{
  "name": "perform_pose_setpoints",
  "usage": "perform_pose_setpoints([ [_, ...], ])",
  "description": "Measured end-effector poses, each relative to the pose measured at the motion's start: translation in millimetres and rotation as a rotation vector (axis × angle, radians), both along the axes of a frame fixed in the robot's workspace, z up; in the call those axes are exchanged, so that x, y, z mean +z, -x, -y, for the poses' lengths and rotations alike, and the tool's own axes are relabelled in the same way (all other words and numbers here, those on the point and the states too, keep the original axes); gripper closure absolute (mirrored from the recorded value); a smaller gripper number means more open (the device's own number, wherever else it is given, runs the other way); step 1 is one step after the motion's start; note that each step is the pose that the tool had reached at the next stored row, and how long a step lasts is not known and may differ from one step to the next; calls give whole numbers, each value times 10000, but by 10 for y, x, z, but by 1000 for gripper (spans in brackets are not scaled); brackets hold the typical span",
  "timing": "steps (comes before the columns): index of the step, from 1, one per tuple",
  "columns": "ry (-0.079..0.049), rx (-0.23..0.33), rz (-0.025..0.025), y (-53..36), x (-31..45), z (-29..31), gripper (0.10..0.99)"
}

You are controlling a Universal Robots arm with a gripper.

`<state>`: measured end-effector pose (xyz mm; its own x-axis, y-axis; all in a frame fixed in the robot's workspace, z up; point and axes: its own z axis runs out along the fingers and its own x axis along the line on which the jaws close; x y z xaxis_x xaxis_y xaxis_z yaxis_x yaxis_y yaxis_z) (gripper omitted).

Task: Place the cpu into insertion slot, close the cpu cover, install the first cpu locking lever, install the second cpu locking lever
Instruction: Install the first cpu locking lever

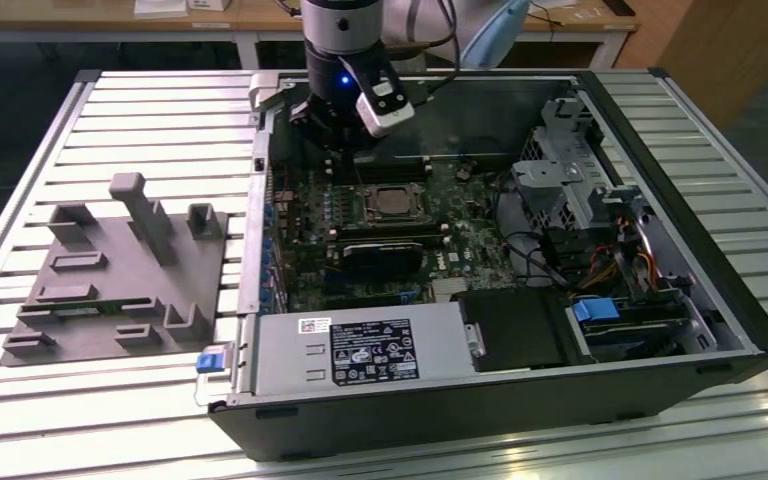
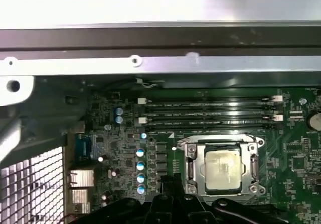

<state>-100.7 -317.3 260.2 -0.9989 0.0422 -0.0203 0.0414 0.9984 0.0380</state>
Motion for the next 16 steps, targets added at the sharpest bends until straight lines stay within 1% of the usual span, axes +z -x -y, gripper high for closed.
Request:
perform_pose_setpoints([
  [2, -1, 2, 2, 50, -2, -6, 980],
  [4, -1, 0, 1, 70, -3, -28, 980],
  [12, -1, 0, 1, 72, -18, -190, 980],
  [14, -1, 1, 1, 72, -23, -217, 980],
  [16, -3, 0, 2, 71, -28, -231, 980],
])
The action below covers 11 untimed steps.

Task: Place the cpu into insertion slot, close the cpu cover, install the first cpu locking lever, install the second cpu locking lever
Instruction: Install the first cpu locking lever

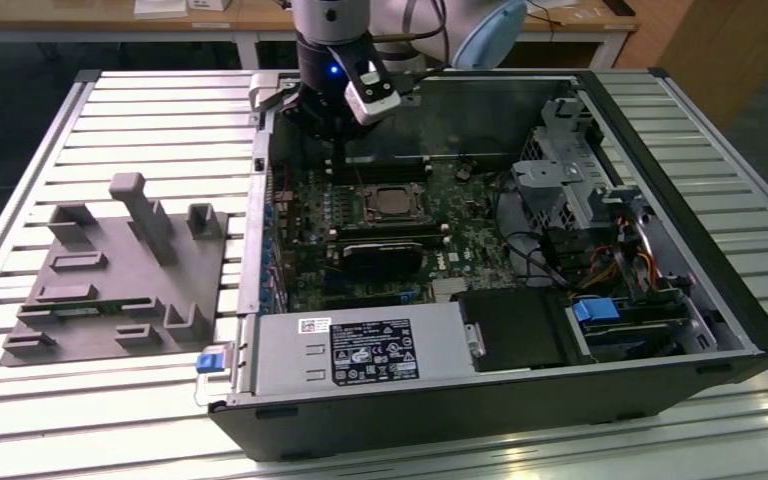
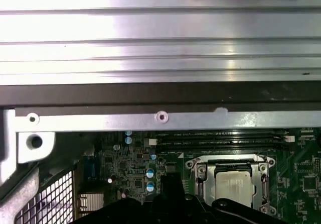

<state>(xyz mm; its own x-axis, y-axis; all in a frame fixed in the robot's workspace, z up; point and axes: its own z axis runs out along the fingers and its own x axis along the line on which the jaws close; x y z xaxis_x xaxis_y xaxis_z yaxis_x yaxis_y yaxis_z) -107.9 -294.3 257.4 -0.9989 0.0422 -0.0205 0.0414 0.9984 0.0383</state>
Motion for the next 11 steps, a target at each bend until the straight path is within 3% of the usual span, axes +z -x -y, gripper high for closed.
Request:
perform_pose_setpoints([
  [6, 1, 1, -6, -37, -13, -35, 980],
  [11, 0, 0, -8, -127, -22, -50, 980],
])
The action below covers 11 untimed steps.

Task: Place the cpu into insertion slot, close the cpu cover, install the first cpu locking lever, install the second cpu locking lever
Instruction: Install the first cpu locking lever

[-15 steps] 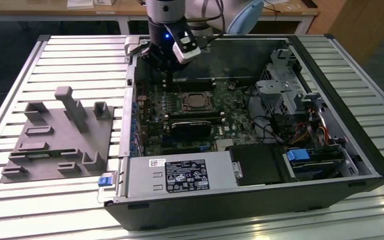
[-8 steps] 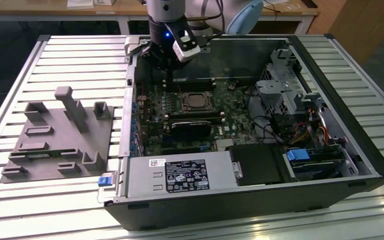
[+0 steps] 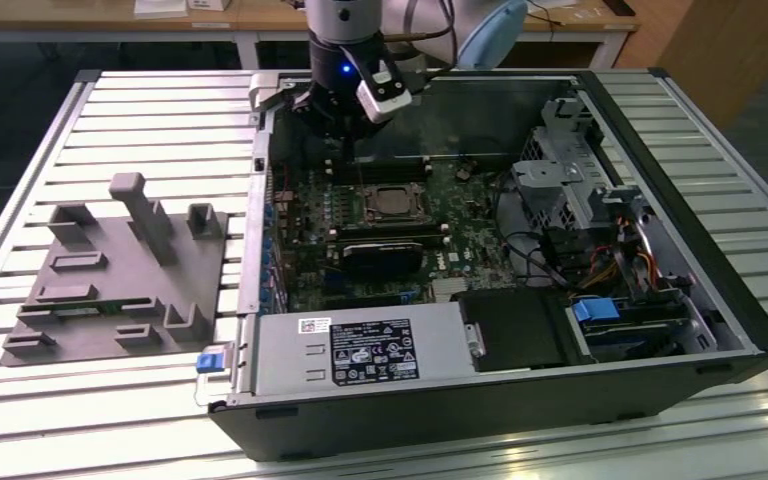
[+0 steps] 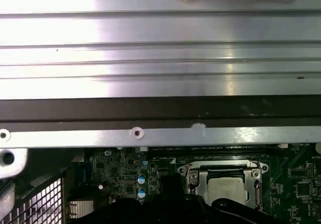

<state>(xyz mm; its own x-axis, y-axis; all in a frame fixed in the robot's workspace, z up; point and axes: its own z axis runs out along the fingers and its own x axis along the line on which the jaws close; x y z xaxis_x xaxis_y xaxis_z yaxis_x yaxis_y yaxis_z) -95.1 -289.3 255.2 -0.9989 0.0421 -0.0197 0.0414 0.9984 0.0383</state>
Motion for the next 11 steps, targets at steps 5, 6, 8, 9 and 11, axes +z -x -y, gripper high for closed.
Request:
perform_pose_setpoints([
  [5, 1, -1, -3, -167, -11, 0, 980],
  [6, 0, 1, -5, -212, -15, 0, 980],
  [8, 0, 0, -14, -306, -24, 0, 980],
  [9, -1, 0, -18, -349, -29, 0, 980],
  [11, -12, 1, -25, -413, -37, 0, 980],
])
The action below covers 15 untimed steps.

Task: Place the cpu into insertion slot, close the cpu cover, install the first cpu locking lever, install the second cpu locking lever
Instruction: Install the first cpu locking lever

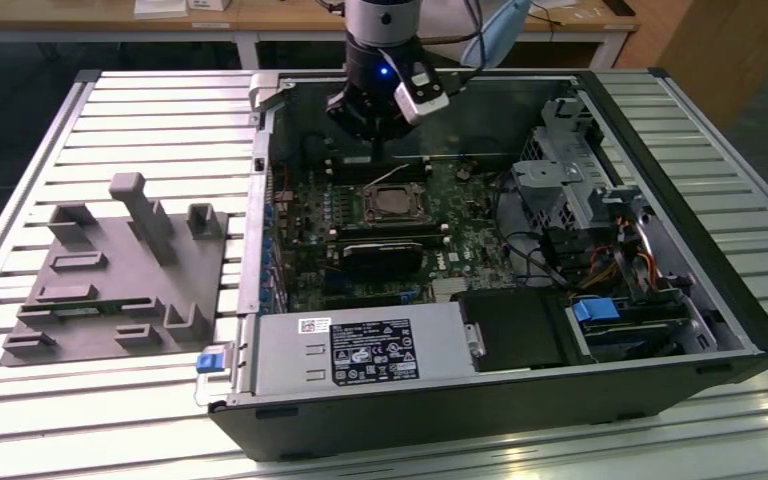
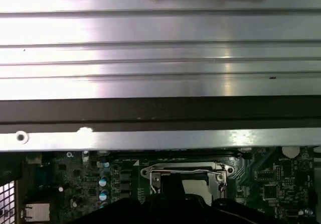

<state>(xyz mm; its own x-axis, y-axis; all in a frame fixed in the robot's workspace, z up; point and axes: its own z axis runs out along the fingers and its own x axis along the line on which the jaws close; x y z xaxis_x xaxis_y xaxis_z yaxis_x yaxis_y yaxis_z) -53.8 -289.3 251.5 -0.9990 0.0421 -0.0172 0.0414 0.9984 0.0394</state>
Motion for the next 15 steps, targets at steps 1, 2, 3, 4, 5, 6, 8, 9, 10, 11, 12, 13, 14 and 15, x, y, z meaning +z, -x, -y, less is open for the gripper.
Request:
perform_pose_setpoints([
  [1, -20, 1, 0, -11, -3, 0, 980],
  [2, -45, 0, 0, -13, -4, 1, 980],
  [3, -113, 0, -1, -13, -5, 1, 980],
  [4, -279, -1, 1, -13, -7, 1, 980],
  [5, -458, -2, -1, -13, -8, 2, 980],
  [6, -621, -1, 1, -13, -11, 3, 980],
  [8, -661, -1, 10, -14, -27, 3, 980],
  [9, -660, -1, 13, -14, -33, 3, 980],
  [10, -658, 8, 17, -15, -41, 3, 980],
  [11, -658, 57, 17, -18, -52, 3, 980],
  [12, -658, 161, 16, -19, -61, 3, 980],
  [13, -658, 278, 12, -19, -69, 3, 980],
  [14, -658, 364, 10, -22, -76, 3, 980],
  [15, -657, 381, 9, -26, -81, 3, 980],
])
